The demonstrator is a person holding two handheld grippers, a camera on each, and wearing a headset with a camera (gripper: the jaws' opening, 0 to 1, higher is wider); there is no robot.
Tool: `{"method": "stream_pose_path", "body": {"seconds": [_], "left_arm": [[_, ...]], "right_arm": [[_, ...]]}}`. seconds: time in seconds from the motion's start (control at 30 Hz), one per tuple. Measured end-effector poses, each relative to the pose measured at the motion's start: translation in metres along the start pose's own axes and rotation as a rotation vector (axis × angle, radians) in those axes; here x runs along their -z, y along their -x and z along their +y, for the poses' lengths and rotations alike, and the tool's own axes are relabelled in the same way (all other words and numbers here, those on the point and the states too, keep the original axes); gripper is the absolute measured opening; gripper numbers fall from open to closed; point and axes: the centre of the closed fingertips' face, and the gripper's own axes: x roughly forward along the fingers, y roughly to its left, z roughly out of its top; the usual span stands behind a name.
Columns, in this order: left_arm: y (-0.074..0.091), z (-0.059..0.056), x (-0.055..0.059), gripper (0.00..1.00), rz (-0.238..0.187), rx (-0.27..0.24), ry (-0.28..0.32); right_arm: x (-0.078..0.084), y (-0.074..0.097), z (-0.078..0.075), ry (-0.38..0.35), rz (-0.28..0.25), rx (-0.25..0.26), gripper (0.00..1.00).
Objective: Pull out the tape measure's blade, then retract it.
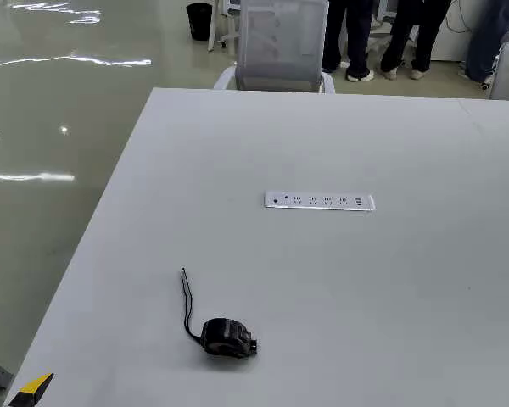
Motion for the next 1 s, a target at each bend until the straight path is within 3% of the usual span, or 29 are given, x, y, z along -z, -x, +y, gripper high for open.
{"method": "stream_pose_path", "body": {"seconds": [0.23, 0.4, 0.63, 0.7, 0.77, 0.9, 1.0], "left_arm": [[-0.006, -0.003, -0.007, 0.99, 0.008, 0.013, -0.012], [-0.005, 0.001, -0.010, 0.99, 0.006, 0.010, -0.007], [-0.002, 0.002, -0.008, 0.99, -0.010, -0.017, -0.004], [-0.001, -0.005, -0.009, 0.99, 0.005, -0.017, 0.014], [0.000, -0.012, -0.015, 0.99, -0.013, -0.008, -0.017], [-0.001, -0.009, -0.012, 0.99, 0.008, -0.013, -0.008], [0.001, -0.003, -0.012, 0.99, -0.002, -0.015, -0.019]], "right_arm": [[0.000, -0.003, -0.002, 0.008, 0.014, -0.005, 1.00], [0.001, -0.004, -0.003, -0.008, 0.018, -0.005, 1.00], [0.002, -0.007, 0.006, -0.022, -0.008, -0.051, 1.00], [0.007, -0.009, 0.006, -0.033, 0.009, -0.039, 1.00], [0.000, -0.009, 0.010, -0.055, -0.030, -0.043, 1.00], [0.005, -0.016, 0.013, -0.058, -0.030, -0.048, 1.00], [0.002, -0.020, 0.014, -0.069, -0.026, -0.047, 1.00]]}}
